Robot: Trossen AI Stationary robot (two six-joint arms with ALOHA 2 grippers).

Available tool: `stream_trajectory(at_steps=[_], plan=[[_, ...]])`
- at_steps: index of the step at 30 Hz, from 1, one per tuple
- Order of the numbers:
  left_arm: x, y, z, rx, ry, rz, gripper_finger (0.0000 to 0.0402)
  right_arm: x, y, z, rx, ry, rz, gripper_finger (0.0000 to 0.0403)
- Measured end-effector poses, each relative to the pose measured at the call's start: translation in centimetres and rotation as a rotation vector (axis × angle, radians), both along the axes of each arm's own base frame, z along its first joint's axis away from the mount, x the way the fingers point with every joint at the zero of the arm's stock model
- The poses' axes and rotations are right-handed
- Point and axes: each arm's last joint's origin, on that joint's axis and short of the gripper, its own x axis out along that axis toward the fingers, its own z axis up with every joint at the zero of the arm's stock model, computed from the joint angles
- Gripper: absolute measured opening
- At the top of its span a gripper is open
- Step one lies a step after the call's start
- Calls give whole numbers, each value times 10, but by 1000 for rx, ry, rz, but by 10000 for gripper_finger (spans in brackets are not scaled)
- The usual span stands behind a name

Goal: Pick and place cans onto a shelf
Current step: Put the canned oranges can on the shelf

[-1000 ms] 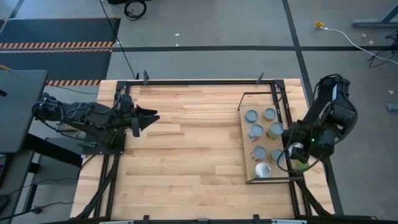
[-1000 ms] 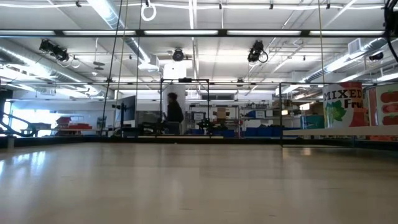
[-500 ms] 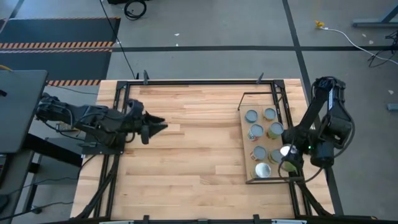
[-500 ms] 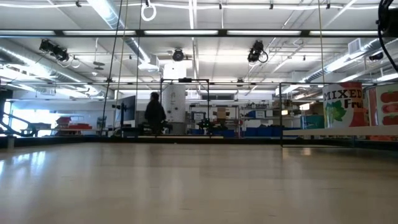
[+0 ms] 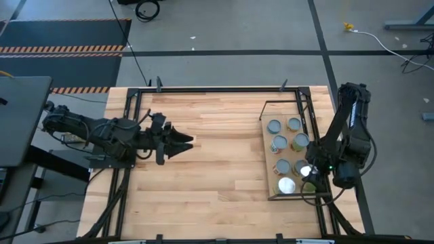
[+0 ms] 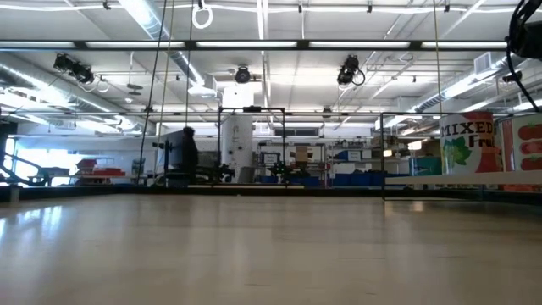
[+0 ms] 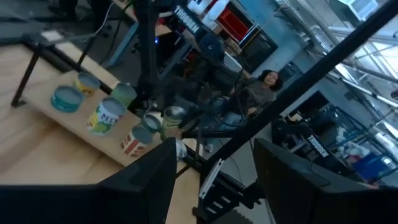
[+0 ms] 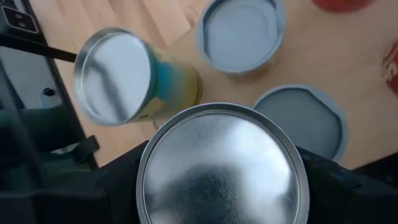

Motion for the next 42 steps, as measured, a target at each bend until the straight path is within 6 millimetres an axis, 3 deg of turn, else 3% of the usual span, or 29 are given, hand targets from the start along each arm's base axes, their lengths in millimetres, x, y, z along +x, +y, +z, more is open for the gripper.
stream_trajectory(at_steps=[7,20,27,42], plan=[[0,1,1,-42,-5,17,217,2,-1,-4,-67,-68,35,315],[0,1,2,-71,-24,17,217,7,13,-9,-178,-92,255,331],[0,1,2,-68,-25,32,217,6,21,-13,-148,1,329,337],[0,2,8,43,-76,48,217,10,29,-17,-146,-9,301,337]])
